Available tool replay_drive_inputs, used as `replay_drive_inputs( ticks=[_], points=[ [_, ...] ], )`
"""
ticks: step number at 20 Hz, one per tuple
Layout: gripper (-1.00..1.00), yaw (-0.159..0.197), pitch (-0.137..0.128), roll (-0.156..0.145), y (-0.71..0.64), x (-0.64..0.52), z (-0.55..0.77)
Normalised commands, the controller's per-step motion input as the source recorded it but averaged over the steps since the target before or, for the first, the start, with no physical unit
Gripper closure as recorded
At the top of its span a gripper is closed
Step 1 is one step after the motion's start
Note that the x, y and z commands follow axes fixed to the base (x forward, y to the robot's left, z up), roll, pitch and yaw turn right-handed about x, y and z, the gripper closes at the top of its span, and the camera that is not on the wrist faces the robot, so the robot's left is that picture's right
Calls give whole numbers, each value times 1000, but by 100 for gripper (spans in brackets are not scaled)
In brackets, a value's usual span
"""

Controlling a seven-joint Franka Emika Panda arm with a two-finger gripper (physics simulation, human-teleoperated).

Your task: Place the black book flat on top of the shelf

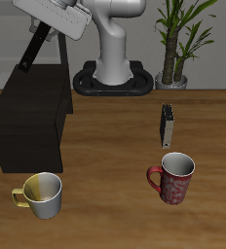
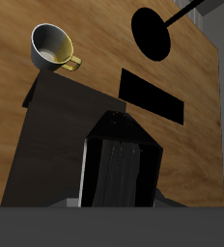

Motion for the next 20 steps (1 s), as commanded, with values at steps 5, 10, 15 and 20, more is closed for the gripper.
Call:
replay_drive_inputs(
  ticks=[5, 10, 15, 20],
  points=[
    [100, 116, -53, -159, -282, 145, -191],
    [100, 55, 45, -125, -176, 189, -432],
    [100, 31, 36, -33, -71, 115, -397],
    [-100, -5, 112, -7, 35, 220, -717]
  ],
)
